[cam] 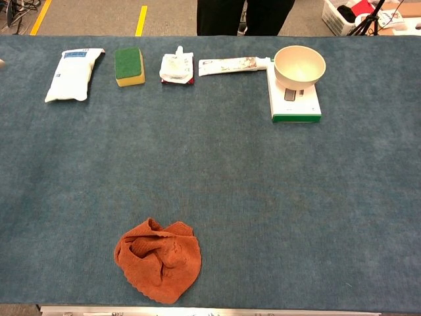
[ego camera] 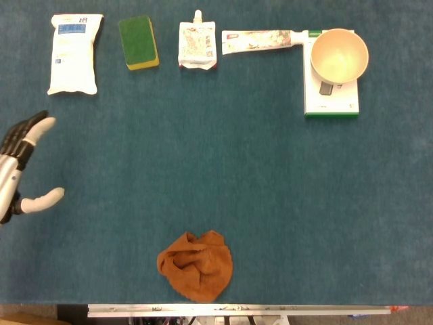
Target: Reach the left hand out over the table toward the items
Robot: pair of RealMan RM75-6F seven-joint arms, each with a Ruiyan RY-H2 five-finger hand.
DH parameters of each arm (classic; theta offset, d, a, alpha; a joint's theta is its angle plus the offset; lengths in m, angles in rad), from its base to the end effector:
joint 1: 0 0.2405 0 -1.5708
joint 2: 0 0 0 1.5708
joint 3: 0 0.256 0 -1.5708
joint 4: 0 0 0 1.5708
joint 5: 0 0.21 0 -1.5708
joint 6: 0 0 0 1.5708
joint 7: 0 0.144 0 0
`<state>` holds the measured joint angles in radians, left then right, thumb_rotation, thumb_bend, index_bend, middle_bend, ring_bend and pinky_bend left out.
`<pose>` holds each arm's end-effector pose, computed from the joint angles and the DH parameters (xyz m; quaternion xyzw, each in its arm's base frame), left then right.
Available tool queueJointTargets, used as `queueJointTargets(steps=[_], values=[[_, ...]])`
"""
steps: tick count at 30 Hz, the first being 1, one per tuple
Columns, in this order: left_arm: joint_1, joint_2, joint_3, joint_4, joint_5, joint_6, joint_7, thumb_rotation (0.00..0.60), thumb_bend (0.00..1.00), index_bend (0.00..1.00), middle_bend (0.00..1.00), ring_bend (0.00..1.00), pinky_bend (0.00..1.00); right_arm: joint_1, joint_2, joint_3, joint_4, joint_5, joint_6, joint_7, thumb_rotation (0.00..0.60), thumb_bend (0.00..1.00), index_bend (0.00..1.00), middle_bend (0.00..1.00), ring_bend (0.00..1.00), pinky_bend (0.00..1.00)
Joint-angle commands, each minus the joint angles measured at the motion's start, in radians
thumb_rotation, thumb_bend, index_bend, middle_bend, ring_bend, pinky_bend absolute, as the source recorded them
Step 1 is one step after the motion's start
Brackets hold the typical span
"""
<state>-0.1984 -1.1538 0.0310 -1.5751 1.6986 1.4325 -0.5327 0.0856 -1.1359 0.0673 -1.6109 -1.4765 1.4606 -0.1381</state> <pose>-0.2788 0.1930 0.1224 -0.5831 -0.5122 -0.5195 0.3574 -0.3126 -0.1848 0.1542 0.6114 -0.3586 0.3476 0.6137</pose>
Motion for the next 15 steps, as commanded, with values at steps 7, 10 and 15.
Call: queueJointTargets(steps=[7,10,15], values=[[-0.136,-0.043,0.018,-0.014,0.082,-0.050,-0.445,0.000,0.00,0.05,0.00,0.01,0.01,-0.001,0.004,0.001,-0.002,-0.001,0.004,0.005,0.600,0.00,0.07,0.14,0.15,0.27],[-0.161,-0.047,0.029,-0.022,0.094,-0.057,-0.537,0.000,0.00,0.07,0.00,0.02,0.02,-0.001,0.005,0.001,-0.002,-0.001,0.004,0.006,0.600,0.00,0.07,0.14,0.15,0.27],[-0.200,-0.032,0.051,-0.041,0.119,-0.060,-0.682,0.000,0.00,0.10,0.02,0.05,0.04,0.000,0.004,0.000,-0.002,-0.001,0.002,0.005,0.600,0.00,0.07,0.14,0.15,0.27]])
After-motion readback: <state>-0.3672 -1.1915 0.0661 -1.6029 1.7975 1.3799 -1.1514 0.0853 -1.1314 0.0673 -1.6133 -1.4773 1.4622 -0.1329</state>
